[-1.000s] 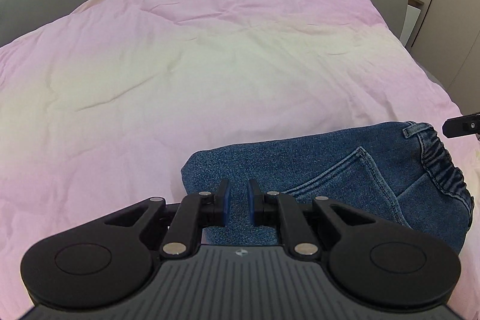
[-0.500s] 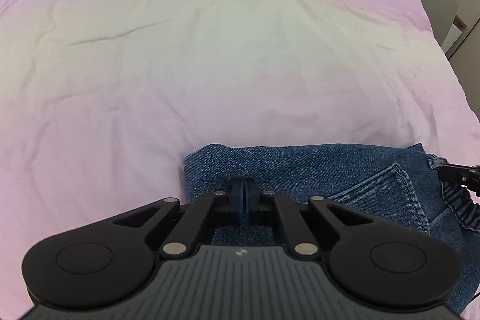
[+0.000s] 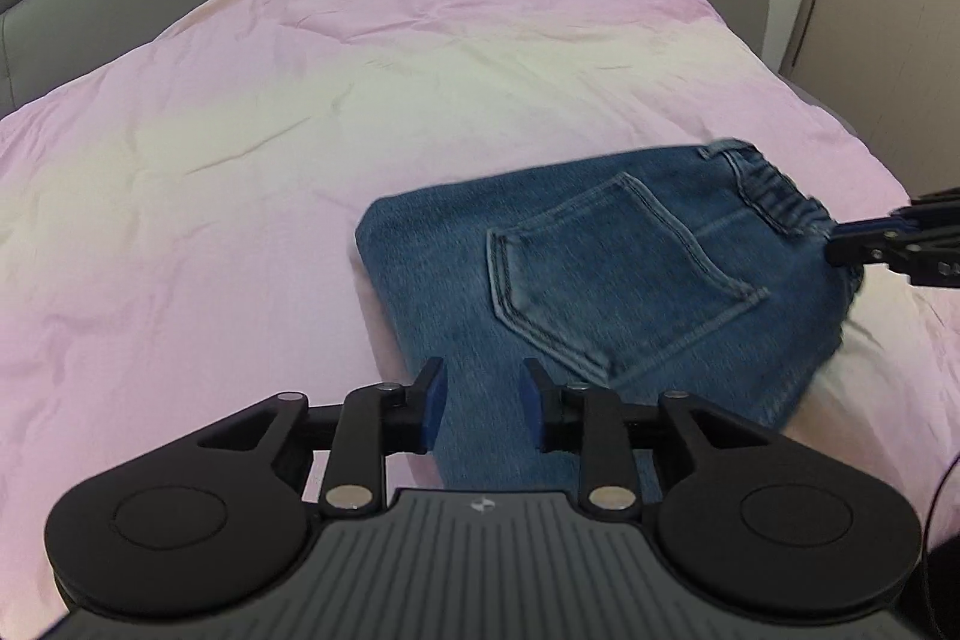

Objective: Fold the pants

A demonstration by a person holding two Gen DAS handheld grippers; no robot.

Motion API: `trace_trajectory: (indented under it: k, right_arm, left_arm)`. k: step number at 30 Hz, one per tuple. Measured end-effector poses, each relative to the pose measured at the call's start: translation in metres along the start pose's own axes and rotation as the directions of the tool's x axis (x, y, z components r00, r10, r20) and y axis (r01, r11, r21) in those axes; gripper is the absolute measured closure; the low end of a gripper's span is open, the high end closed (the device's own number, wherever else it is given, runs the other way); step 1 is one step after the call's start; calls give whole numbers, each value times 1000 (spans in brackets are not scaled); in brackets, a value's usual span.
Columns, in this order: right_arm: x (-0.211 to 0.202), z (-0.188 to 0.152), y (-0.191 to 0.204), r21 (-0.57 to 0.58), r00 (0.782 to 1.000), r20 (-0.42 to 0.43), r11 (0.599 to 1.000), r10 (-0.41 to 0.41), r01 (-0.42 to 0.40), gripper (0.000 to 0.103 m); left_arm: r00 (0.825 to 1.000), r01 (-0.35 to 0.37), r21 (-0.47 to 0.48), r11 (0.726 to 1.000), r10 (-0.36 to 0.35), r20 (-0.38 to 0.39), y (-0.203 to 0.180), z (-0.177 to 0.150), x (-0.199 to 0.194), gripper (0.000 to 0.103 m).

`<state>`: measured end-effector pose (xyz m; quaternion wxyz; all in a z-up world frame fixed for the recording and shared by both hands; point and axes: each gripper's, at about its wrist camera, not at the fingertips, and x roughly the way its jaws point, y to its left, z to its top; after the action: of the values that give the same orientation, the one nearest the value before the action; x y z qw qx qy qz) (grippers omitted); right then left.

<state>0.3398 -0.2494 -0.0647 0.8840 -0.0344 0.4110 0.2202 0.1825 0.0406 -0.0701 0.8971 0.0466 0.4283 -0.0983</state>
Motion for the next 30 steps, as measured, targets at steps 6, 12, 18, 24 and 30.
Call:
trace_trajectory:
  k: [6, 12, 18, 24, 30]
  right_arm:
    - [32, -31, -17, 182, 999, -31, 983, 41, -34, 92]
    - [32, -29, -18, 206, 998, -27, 977, 53, -46, 94]
    - [33, -31, -19, 204, 998, -26, 977, 59, -53, 94]
    - [32, -31, -22, 210, 997, -23, 976, 68, -62, 95]
    - [36, -32, -22, 208, 995, -47, 975, 89, -77, 96]
  left_arm:
    - [999, 14, 111, 994, -9, -51, -33, -46, -26, 34]
    - [984, -162, 257, 953, 177, -35, -73, -79, 7, 28]
    - [958, -275, 301, 913, 287, 5, -87, -88, 27, 47]
    - [940, -341, 327, 881, 331, 87, -81, -91, -3, 82]
    - [965, -249, 146, 958, 258, -45, -52, -92, 4, 86]
